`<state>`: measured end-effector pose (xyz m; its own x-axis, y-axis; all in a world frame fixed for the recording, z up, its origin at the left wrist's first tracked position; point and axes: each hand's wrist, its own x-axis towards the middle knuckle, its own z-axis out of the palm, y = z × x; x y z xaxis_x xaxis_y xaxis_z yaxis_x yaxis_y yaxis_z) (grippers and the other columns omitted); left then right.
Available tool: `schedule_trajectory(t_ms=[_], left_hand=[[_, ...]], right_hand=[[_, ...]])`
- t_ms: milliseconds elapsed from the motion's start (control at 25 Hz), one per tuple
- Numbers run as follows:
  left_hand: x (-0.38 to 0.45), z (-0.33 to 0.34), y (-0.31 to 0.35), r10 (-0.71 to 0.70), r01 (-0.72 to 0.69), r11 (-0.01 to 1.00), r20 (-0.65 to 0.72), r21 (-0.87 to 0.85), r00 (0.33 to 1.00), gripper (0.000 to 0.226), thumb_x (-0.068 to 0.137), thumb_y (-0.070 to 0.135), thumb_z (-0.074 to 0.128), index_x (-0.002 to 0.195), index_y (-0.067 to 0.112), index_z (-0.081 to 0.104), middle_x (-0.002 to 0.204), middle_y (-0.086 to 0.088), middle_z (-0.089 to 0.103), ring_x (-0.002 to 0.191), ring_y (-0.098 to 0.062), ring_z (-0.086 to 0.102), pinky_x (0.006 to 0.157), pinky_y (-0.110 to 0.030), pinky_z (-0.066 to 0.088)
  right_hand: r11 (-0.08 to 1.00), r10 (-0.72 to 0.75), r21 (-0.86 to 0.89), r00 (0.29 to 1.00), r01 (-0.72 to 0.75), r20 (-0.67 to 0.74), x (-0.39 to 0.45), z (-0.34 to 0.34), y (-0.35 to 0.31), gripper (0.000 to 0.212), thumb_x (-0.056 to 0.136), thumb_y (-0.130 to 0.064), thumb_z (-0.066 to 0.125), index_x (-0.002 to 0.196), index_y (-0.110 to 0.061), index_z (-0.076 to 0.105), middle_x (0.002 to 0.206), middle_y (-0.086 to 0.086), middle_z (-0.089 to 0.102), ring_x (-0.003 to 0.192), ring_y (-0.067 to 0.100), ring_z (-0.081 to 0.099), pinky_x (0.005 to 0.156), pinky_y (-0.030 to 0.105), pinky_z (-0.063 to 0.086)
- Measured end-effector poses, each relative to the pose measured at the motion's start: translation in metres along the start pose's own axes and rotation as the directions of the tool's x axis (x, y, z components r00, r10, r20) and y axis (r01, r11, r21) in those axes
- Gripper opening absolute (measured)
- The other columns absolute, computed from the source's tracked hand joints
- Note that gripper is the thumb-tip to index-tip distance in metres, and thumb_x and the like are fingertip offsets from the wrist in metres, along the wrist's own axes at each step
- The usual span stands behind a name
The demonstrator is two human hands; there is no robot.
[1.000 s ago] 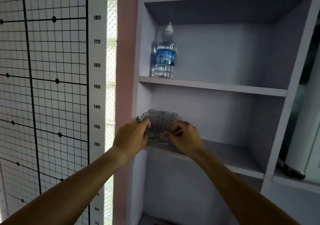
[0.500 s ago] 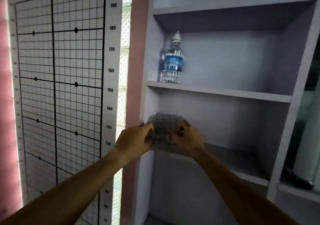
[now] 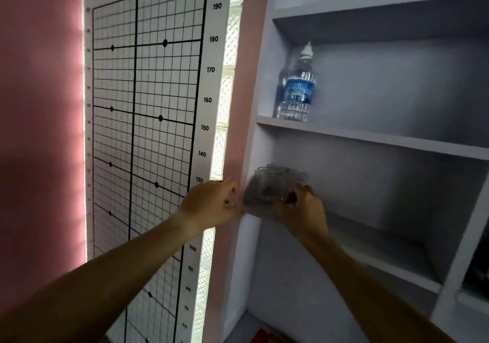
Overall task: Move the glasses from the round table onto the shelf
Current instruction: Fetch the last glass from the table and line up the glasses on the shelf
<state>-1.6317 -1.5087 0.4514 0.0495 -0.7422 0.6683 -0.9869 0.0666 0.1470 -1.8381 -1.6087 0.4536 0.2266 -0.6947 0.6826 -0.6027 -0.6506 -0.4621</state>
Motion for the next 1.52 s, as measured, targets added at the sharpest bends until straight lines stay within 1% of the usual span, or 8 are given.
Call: schedule_trajectory(t_ms=[80,200,400,600,760,960,1320,1520], left_hand=[[-0.014,-0.013,-0.014,-0.06,0.059,0.998,0.02,0.017,0.998,0.026,0.083,0.045,0.067,0.102,0.031,0.054,0.088,0.009,0.069,0.076,-0.014,0.066,0.067,-0.031,0.055],[-0.044,-0.041,-0.049,-0.156,0.154,0.987,0.034,0.053,0.987,0.028,0.084,0.047,0.069,0.104,0.032,0.055,0.091,0.011,0.068,0.076,-0.01,0.065,0.067,-0.029,0.054],[-0.133,-0.124,-0.141,-0.33,0.326,0.931,-0.002,0.165,0.944,0.027,0.077,0.056,0.064,0.091,0.044,0.045,0.081,0.015,0.064,0.07,-0.004,0.057,0.053,-0.02,0.032],[-0.265,-0.241,-0.237,-0.55,0.545,0.785,-0.072,0.295,0.832,0.029,0.075,0.051,0.065,0.095,0.036,0.052,0.079,0.016,0.058,0.077,-0.014,0.06,0.066,-0.029,0.044],[-0.371,-0.332,-0.286,-0.661,0.655,0.666,-0.125,0.356,0.74,0.031,0.079,0.044,0.066,0.105,0.028,0.058,0.092,0.006,0.065,0.084,-0.018,0.062,0.071,-0.031,0.048],[-0.503,-0.45,-0.306,-0.766,0.756,0.482,-0.207,0.442,0.609,0.028,0.081,0.047,0.065,0.102,0.031,0.054,0.087,0.011,0.066,0.08,-0.014,0.062,0.071,-0.033,0.051],[-0.678,-0.578,-0.332,-0.85,0.868,0.102,-0.41,0.486,0.33,0.025,0.078,0.045,0.063,0.098,0.032,0.058,0.086,0.009,0.069,0.078,-0.016,0.064,0.072,-0.034,0.056],[-0.729,-0.626,-0.378,-0.839,0.863,0.014,-0.464,0.505,0.285,0.027,0.08,0.046,0.064,0.102,0.031,0.059,0.09,0.009,0.071,0.078,-0.014,0.063,0.068,-0.029,0.048]], right_hand=[[0.994,-0.092,0.06,0.993,0.088,0.076,-0.005,0.012,-0.021,0.025,0.083,-0.034,0.073,0.072,-0.023,0.054,0.066,-0.009,0.058,0.059,0.015,0.06,0.052,0.027,0.045],[0.962,-0.227,0.208,0.937,0.175,0.264,-0.015,0.043,-0.071,0.012,0.085,-0.035,0.074,0.083,-0.032,0.063,0.073,-0.016,0.064,0.063,0.002,0.062,0.054,0.013,0.049],[0.881,-0.411,0.404,0.821,0.246,0.396,-0.054,0.114,-0.194,0.011,0.082,-0.038,0.074,0.091,-0.038,0.067,0.082,-0.015,0.069,0.068,0.0,0.065,0.062,0.016,0.053],[0.795,-0.553,0.545,0.689,0.267,0.468,-0.125,0.176,-0.349,0.011,0.081,-0.036,0.073,0.091,-0.032,0.07,0.085,-0.011,0.072,0.073,0.004,0.068,0.07,0.027,0.059],[0.724,-0.643,0.64,0.589,0.259,0.489,-0.188,0.211,-0.468,0.01,0.08,-0.033,0.072,0.09,-0.03,0.071,0.082,-0.013,0.071,0.072,0.002,0.067,0.068,0.024,0.057],[0.601,-0.771,0.755,0.436,0.261,0.464,-0.274,0.246,-0.616,0.005,0.081,-0.023,0.073,0.086,-0.023,0.073,0.075,-0.01,0.07,0.068,0.004,0.063,0.063,0.02,0.048],[0.406,-0.914,0.883,0.125,0.235,0.387,-0.402,0.292,-0.813,0.005,0.079,-0.032,0.071,0.079,-0.035,0.067,0.075,-0.013,0.068,0.07,0.001,0.063,0.064,0.022,0.048],[0.356,-0.933,0.912,0.021,0.204,0.36,-0.443,0.34,-0.898,0.01,0.08,-0.036,0.074,0.088,-0.035,0.067,0.077,-0.015,0.067,0.074,-0.001,0.063,0.063,0.018,0.046]])
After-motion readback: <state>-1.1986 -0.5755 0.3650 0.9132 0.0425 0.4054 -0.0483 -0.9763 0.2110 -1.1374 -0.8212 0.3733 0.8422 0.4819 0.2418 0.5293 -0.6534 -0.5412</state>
